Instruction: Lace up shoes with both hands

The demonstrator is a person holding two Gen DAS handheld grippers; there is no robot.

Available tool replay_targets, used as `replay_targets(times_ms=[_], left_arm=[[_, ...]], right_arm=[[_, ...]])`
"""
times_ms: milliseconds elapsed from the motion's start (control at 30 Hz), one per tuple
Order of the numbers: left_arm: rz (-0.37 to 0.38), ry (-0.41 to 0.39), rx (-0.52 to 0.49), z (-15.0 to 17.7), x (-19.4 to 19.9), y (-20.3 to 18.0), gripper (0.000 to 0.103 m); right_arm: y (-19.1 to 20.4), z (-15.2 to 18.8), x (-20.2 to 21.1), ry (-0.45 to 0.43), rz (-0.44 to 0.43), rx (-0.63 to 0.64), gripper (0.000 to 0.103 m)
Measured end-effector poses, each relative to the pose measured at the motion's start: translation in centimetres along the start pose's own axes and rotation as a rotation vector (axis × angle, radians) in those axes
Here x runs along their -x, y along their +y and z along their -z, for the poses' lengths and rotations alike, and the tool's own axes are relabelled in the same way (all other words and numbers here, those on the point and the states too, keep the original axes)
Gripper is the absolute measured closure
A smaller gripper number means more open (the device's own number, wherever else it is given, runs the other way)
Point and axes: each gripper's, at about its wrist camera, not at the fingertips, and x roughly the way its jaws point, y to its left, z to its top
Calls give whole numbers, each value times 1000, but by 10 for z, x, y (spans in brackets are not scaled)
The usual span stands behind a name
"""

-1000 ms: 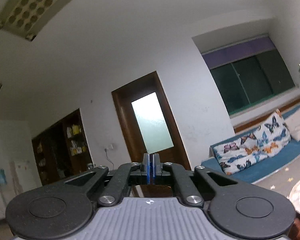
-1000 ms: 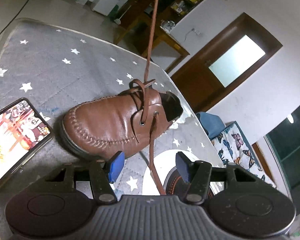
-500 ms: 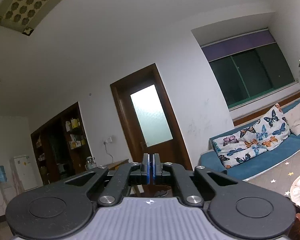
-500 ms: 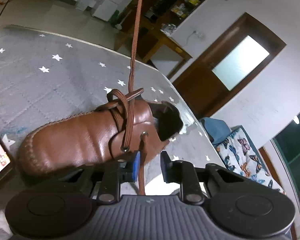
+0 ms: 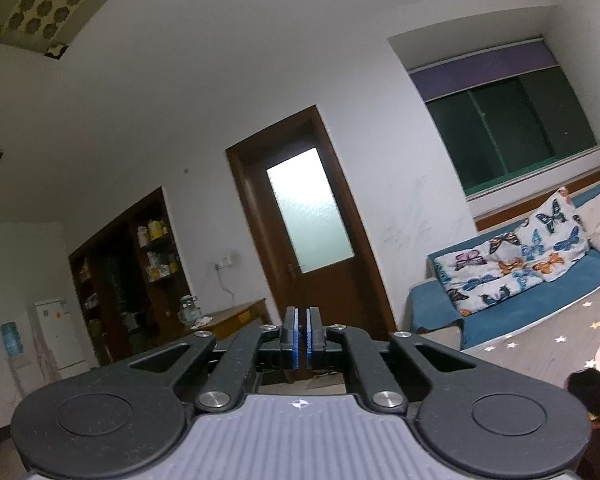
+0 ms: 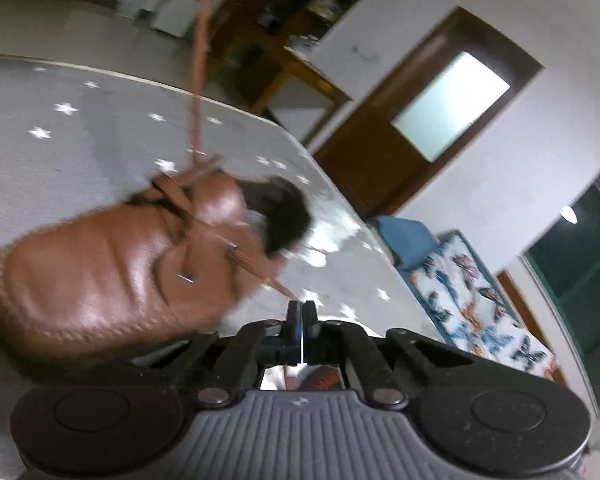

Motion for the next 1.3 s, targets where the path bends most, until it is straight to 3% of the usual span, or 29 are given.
replay_targets(times_ms=[133, 333, 600, 733, 800, 933, 1033, 1233, 1300], left_arm=[[6, 35, 38, 2, -9, 8, 99], [-26, 80, -8, 5, -24, 8, 99], [134, 260, 85, 23, -36, 14, 96], [238, 360, 147, 36, -29, 4, 91], [286, 397, 173, 42, -23, -3, 87], [357, 465, 224, 52, -7, -17, 67], [400, 490, 233, 56, 7, -28, 62], [440, 531, 217, 62, 28, -48, 38], [455, 534, 205, 64, 35, -54, 36]], right_arm=[[-14, 8, 0, 32, 35, -41, 103], [-14, 9, 16, 18, -11, -72, 97], [-1, 2, 34, 26, -69, -169, 62], [-3, 1, 39, 42, -95, -277, 53], [-5, 2, 38, 58, -112, -331, 50], [-8, 6, 38, 103, -130, -470, 44], [-11, 11, 40, 128, -130, -549, 35], [-10, 19, 44, 167, -138, -652, 26], [-9, 19, 44, 171, -128, -657, 22]])
